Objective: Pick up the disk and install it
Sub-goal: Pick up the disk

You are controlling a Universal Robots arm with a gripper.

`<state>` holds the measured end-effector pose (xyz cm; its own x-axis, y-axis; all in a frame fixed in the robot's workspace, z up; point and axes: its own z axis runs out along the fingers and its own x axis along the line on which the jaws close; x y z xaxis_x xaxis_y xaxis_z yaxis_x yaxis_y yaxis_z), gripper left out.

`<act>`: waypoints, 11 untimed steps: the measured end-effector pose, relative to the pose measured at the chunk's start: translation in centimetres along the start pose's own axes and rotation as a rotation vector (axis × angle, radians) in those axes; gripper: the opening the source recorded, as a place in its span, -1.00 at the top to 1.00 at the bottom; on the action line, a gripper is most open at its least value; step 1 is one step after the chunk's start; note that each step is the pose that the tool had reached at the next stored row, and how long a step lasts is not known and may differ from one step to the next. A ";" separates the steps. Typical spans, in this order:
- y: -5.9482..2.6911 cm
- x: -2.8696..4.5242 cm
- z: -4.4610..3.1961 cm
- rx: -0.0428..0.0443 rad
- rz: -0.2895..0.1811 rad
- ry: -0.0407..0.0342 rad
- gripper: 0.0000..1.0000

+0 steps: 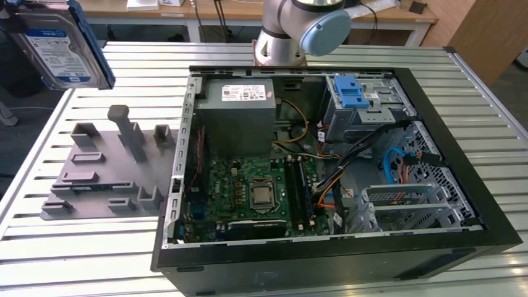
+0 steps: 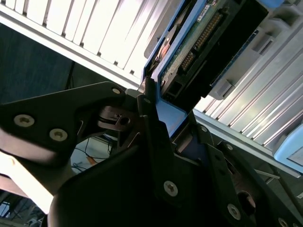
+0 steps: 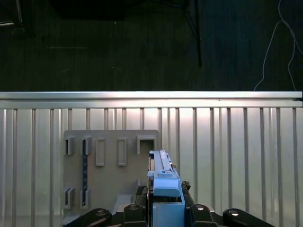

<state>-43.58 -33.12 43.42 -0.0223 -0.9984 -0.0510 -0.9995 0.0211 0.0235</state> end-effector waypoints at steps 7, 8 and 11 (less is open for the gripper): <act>0.02 -0.03 -0.55 0.0001 0.000 0.0028 0.27; 0.02 -0.04 -0.70 0.0001 0.000 0.0029 0.27; 0.03 -0.07 -1.24 0.0000 0.000 0.0029 0.27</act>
<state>-43.59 -33.11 44.66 -0.0224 -0.9986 -0.0481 -0.9995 0.0213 0.0235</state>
